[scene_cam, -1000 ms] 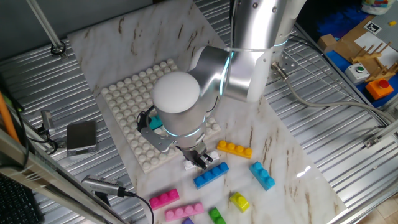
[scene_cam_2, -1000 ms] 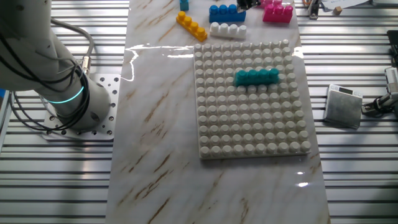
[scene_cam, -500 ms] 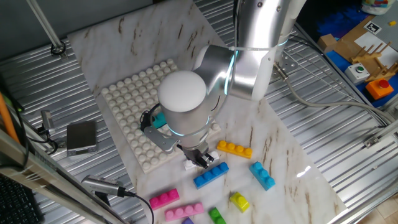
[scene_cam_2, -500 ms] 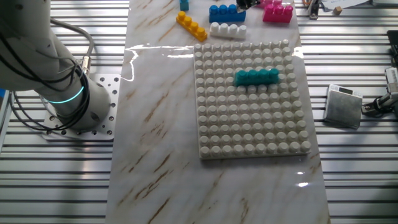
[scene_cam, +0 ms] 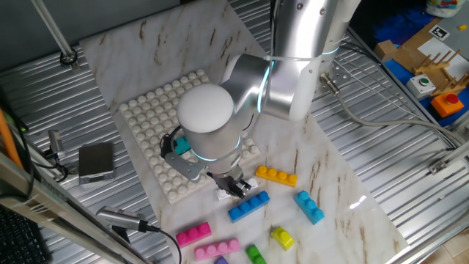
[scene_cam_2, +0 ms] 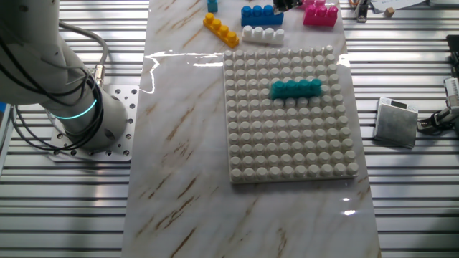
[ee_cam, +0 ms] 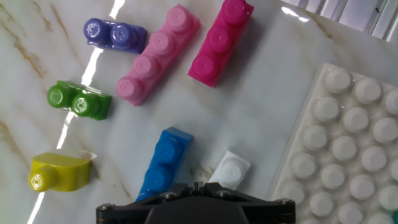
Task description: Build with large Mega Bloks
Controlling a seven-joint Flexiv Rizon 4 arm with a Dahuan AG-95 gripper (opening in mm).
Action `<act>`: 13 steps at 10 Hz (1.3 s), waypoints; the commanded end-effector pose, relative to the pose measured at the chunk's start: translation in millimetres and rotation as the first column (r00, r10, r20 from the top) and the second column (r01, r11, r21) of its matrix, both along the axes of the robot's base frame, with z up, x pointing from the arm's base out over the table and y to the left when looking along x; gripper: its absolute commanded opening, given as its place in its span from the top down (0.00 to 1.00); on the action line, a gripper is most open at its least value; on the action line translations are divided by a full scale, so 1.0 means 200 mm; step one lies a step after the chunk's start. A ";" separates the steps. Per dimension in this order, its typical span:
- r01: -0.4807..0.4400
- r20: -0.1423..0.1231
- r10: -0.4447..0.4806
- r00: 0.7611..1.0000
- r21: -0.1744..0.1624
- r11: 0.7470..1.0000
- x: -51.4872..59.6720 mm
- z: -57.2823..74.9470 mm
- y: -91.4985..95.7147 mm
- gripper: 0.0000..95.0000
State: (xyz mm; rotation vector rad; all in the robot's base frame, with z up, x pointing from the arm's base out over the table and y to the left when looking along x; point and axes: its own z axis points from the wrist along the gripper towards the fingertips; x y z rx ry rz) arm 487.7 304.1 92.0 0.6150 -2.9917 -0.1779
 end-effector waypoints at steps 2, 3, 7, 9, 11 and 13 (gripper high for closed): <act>0.124 0.000 -0.124 0.992 -0.003 0.992 -0.05 0.03 0.05 0.80; 0.164 0.004 -0.163 0.987 -0.004 0.987 -0.08 0.03 0.09 0.80; 0.241 0.025 -0.241 0.970 0.010 0.970 -0.12 -0.04 0.15 0.40; 0.255 0.024 -0.255 0.967 0.007 0.967 -0.12 -0.08 0.18 0.40; 0.260 0.023 -0.260 0.965 0.003 0.965 -0.12 -0.10 0.19 0.40; 0.261 0.019 -0.261 0.965 0.000 0.965 -0.12 -0.11 0.20 0.40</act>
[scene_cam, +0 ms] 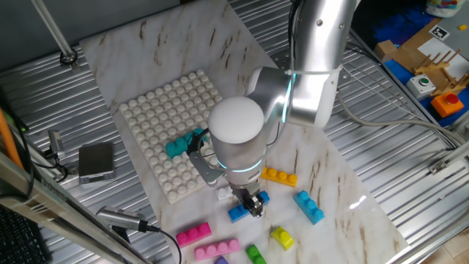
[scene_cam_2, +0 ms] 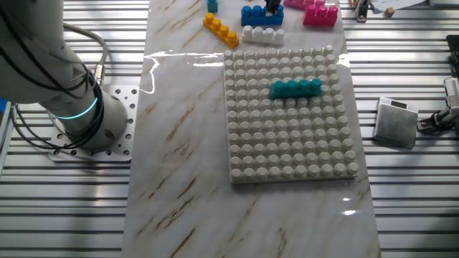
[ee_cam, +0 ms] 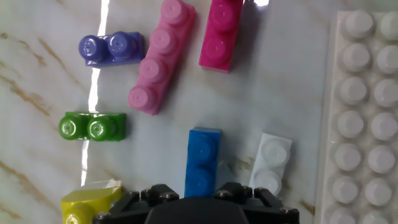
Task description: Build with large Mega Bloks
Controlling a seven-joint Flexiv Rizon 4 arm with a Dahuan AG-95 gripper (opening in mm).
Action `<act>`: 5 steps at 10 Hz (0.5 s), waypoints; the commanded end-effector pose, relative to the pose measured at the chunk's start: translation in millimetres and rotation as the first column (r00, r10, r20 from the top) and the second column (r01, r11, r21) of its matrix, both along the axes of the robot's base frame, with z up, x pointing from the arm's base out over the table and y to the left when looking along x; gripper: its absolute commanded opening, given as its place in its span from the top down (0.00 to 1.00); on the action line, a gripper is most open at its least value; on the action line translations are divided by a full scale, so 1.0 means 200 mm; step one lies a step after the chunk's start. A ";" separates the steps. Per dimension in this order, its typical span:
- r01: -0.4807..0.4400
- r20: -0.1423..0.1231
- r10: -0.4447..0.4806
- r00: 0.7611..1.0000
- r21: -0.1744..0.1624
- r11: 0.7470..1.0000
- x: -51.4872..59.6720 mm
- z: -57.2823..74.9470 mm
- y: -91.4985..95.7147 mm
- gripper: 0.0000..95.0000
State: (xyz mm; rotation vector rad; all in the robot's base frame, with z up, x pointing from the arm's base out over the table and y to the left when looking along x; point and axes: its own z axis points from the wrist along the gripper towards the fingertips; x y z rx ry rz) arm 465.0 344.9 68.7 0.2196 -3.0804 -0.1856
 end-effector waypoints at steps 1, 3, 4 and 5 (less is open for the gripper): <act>-0.001 0.000 0.001 1.000 0.000 1.000 -0.01 0.00 0.00 0.40; -0.001 0.000 0.001 1.000 -0.002 1.000 -0.03 -0.02 0.01 0.40; 0.000 0.000 0.000 1.000 -0.002 1.000 -0.04 -0.03 0.01 0.40; 0.000 0.002 0.000 1.000 -0.007 1.000 -0.04 -0.05 0.03 0.40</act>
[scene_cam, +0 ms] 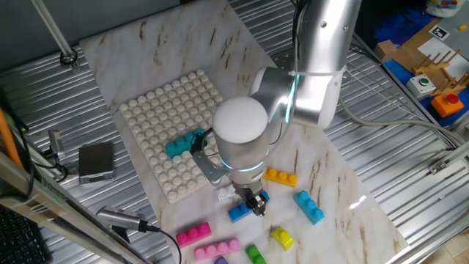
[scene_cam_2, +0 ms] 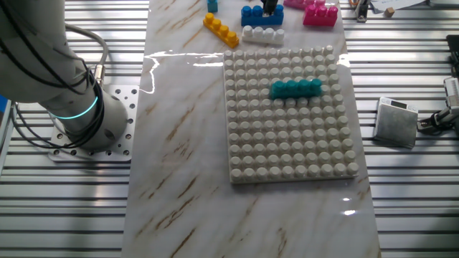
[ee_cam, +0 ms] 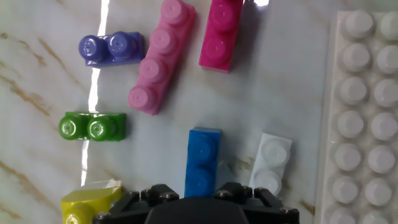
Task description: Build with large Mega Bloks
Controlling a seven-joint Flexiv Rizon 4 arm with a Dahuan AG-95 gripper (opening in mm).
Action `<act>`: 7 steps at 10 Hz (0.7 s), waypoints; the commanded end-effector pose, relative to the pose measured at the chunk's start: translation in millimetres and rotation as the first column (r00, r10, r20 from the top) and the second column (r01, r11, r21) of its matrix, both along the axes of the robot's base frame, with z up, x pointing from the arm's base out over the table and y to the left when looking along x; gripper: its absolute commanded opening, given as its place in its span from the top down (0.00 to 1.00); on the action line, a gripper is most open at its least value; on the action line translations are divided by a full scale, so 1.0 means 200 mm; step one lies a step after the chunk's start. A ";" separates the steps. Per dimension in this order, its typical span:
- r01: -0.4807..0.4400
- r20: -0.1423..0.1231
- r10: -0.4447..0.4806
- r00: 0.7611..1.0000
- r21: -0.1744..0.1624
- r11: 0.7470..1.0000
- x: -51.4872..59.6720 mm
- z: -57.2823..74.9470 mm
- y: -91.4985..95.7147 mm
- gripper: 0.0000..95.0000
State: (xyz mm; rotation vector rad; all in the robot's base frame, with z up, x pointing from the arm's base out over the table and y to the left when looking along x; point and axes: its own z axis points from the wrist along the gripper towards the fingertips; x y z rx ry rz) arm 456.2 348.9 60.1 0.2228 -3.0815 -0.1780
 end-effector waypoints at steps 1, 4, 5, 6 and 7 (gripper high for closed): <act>0.000 0.002 0.000 1.000 -0.005 1.000 0.01 -0.02 0.01 0.40; -0.011 0.007 0.011 1.000 -0.009 1.000 0.02 -0.08 0.00 0.60; -0.016 0.008 0.016 1.000 -0.011 1.000 0.02 -0.09 0.00 0.60; -0.018 0.009 0.018 1.000 -0.012 1.000 0.02 -0.10 0.00 0.60; -0.030 0.017 0.030 0.999 -0.015 0.999 0.02 -0.12 -0.01 0.60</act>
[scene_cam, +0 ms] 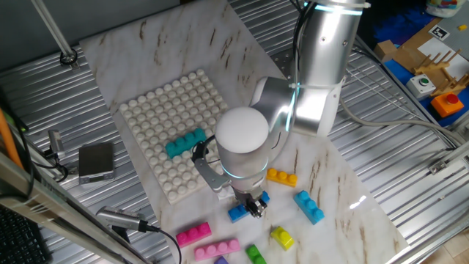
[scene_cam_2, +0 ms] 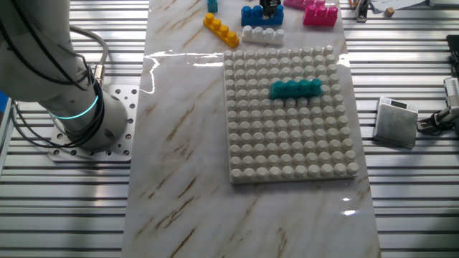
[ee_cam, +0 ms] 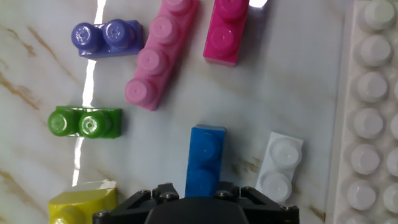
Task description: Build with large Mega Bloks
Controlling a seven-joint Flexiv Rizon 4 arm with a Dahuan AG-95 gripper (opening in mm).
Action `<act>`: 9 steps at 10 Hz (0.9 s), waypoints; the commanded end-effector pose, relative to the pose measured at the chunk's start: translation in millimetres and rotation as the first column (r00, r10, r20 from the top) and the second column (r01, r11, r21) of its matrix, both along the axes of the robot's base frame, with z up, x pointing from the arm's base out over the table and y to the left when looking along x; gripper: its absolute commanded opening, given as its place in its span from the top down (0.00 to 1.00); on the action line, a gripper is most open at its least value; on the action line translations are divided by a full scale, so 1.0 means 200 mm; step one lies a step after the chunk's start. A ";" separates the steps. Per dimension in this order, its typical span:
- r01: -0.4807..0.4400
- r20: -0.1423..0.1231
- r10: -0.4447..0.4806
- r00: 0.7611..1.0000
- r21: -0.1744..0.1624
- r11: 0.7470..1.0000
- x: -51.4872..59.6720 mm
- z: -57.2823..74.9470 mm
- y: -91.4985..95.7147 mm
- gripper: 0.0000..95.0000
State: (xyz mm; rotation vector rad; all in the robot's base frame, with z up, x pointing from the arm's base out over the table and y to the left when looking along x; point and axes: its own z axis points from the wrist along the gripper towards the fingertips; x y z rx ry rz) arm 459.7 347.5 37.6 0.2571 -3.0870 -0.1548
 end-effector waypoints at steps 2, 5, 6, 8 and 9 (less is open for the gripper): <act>-0.018 0.016 0.018 1.000 -0.001 1.000 0.00 -0.02 0.00 1.00; -0.019 0.014 0.019 1.000 -0.001 1.000 0.00 0.00 0.00 1.00; -0.020 0.013 0.020 1.000 0.000 1.000 0.00 0.01 0.00 1.00; -0.022 0.005 0.022 1.000 0.001 1.000 0.00 0.08 0.00 1.00; -0.040 -0.001 0.040 0.999 0.007 0.999 0.02 0.13 -0.03 1.00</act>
